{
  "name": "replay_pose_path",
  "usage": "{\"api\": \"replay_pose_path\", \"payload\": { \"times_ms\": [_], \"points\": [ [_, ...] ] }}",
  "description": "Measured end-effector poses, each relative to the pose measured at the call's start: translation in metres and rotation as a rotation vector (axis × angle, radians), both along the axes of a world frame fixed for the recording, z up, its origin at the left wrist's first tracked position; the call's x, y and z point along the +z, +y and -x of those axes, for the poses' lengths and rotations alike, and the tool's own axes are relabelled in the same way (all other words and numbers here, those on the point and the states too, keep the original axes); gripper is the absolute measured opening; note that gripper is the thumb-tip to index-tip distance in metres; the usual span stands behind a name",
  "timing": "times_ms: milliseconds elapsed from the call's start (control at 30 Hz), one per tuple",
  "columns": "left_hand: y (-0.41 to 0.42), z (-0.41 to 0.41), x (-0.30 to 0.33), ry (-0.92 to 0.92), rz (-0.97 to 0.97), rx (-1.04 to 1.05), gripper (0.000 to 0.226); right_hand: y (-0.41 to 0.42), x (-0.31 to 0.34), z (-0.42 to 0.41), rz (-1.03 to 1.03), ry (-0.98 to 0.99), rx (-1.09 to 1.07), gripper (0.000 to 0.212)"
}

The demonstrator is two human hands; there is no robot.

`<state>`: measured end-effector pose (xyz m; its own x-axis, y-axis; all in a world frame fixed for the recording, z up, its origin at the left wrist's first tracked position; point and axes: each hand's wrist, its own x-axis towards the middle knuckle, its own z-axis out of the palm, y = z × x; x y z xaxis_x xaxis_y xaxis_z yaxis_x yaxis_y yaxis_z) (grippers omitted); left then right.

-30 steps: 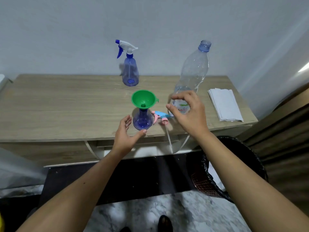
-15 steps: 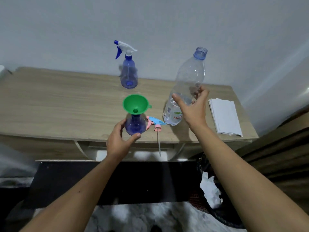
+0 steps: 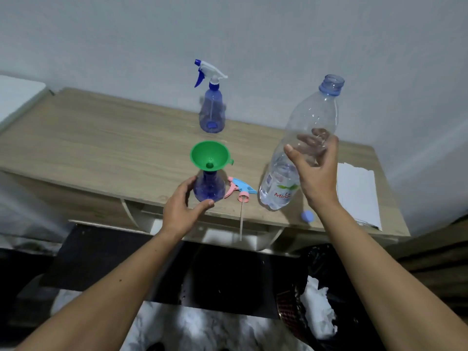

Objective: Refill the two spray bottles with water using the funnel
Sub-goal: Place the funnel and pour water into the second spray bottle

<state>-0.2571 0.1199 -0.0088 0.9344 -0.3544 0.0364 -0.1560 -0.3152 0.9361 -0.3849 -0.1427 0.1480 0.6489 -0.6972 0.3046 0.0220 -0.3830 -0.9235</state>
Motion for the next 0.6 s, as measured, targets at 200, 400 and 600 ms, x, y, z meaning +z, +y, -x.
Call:
{"api": "replay_pose_path", "payload": {
  "times_ms": [200, 400, 600],
  "points": [
    [0.001, 0.002, 0.002, -0.007, 0.0, -0.012, 0.091, 0.012, 0.023, 0.012, 0.013, 0.024, 0.132, 0.066],
    [0.004, -0.001, 0.002, -0.004, -0.005, -0.03, 0.087, 0.025, 0.028, 0.015, 0.079, 0.243, 0.297, 0.064],
    [0.008, -0.004, 0.0, -0.007, -0.018, -0.051, 0.089, 0.032, 0.027, 0.018, 0.224, 0.424, 0.304, 0.063]
  ]
}}
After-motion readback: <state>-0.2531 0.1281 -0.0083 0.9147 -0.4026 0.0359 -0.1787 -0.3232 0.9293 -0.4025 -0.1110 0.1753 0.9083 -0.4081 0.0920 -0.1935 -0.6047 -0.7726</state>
